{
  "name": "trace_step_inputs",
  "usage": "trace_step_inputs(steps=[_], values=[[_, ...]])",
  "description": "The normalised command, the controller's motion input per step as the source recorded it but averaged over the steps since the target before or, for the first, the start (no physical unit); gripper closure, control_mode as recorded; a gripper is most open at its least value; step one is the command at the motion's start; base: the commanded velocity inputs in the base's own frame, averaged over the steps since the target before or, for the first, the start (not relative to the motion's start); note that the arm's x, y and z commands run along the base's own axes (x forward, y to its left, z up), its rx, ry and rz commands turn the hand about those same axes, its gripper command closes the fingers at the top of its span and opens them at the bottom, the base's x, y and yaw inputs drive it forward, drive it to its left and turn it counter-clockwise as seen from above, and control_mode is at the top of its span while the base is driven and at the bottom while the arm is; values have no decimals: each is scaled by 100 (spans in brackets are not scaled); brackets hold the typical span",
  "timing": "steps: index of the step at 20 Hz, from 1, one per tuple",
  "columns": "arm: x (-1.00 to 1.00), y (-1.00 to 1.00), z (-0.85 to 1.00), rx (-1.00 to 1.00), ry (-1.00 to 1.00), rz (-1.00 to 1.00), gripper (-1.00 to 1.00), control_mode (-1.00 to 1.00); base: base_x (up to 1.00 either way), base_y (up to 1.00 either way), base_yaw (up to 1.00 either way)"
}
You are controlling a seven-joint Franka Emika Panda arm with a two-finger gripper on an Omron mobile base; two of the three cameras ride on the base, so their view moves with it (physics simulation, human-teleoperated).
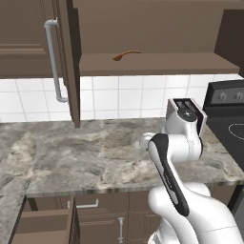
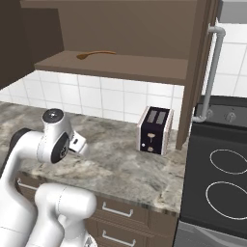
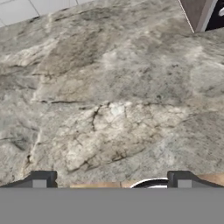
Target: Organize the utensils by type. Pick up the wooden spoons from the counter and place them in the open cabinet. Then pick up the metallic utensils from the counter and place them in the open drawer.
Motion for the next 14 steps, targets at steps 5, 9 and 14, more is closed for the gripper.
trace_step_inputs(steps=[5, 9, 14], values=[[-4, -7, -9, 0, 5, 1, -100, -100, 0, 0, 0], [0, 0, 0, 0, 0, 0, -100, -100, 0, 0, 0], [0, 0, 0, 0, 0, 0, -100, -100, 0, 0, 0]])
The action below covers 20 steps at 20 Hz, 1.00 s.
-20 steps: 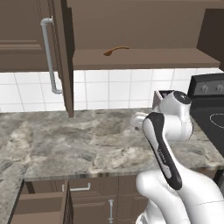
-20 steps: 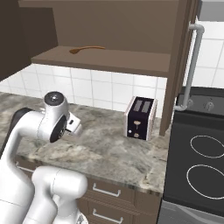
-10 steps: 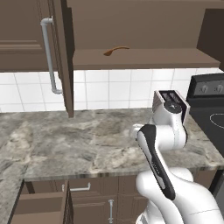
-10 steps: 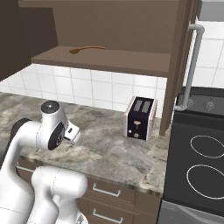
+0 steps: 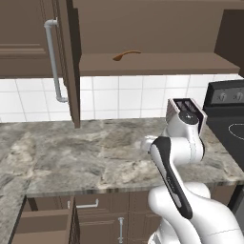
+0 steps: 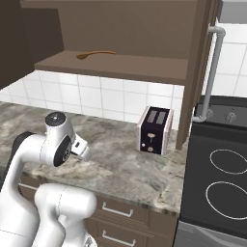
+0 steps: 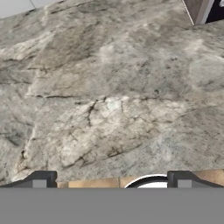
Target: Organize the utensils by type. Pick up the wooden spoons from the counter and place them in the open cabinet. Then pick up the metallic utensils from the counter and place them in the open drawer.
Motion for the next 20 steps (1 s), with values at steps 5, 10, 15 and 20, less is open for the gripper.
trace_step_inputs(steps=[5, 10, 15, 20], values=[[0, 0, 0, 0, 0, 0, -100, 100, 0, 0, 0], [0, 0, 0, 0, 0, 0, -100, 100, 0, 0, 0], [0, 0, 0, 0, 0, 0, -100, 100, -6, -2, 0], [0, 0, 0, 0, 0, 0, -100, 100, -61, -16, -1]])
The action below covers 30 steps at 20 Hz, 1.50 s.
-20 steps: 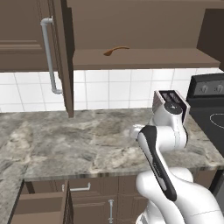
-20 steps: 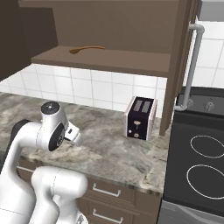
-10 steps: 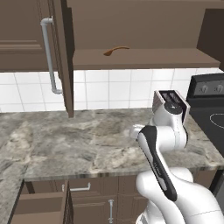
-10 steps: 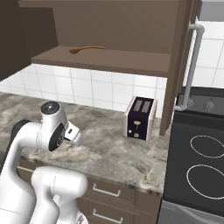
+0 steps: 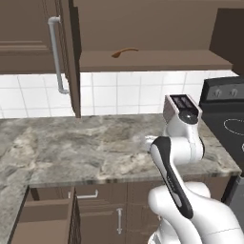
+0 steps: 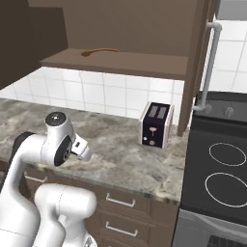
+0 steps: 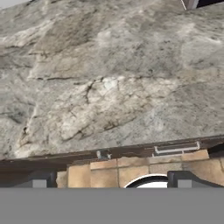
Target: Organize the utensils by type. Pick up the wooden spoons from the counter and place them in the open cabinet. Then pick up the metallic utensils from the counter and place them in the open drawer.
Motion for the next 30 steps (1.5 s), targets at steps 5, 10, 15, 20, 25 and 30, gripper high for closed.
trace_step_inputs(steps=[5, 10, 15, 20, 25, 30], values=[[0, 0, 0, 0, 0, 0, -100, 100, -76, -17, 0], [0, 0, 0, 0, 0, 0, -100, 100, -44, -4, 21], [0, 0, 0, 0, 0, 0, -100, 100, -46, -12, 83], [0, 0, 0, 0, 0, 0, -100, 100, -41, -15, 100], [0, 0, 0, 0, 0, 0, -100, 100, -34, -15, 100], [0, 0, 0, 0, 0, 0, -100, 100, -30, -13, 100]])
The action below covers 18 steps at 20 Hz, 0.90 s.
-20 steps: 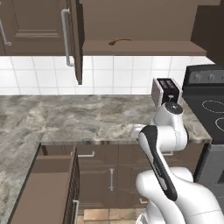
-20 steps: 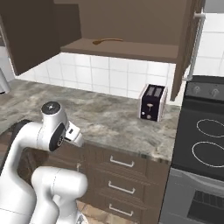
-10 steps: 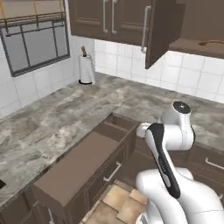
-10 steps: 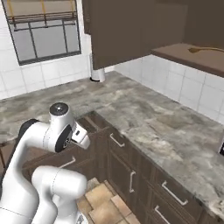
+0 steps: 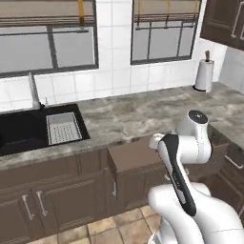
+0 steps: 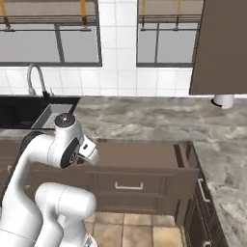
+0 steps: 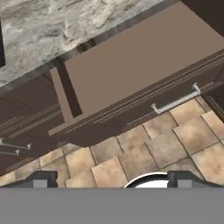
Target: Organize the utensils by type. Pick up the wooden spoons from the counter and place them in the open cabinet. Then pick up the metallic utensils from the counter and place them in the open drawer.
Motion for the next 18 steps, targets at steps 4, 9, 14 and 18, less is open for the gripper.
trace_step_inputs(steps=[4, 9, 14, 18], values=[[0, 0, 0, 0, 0, 0, -100, 100, -23, -8, 100], [0, 0, 0, 0, 0, 0, -100, 100, -16, -2, 100], [0, 0, 0, 0, 0, 0, -100, 100, -1, 0, 100], [0, 0, 0, 0, 0, 0, -100, 100, 3, -2, 100]])
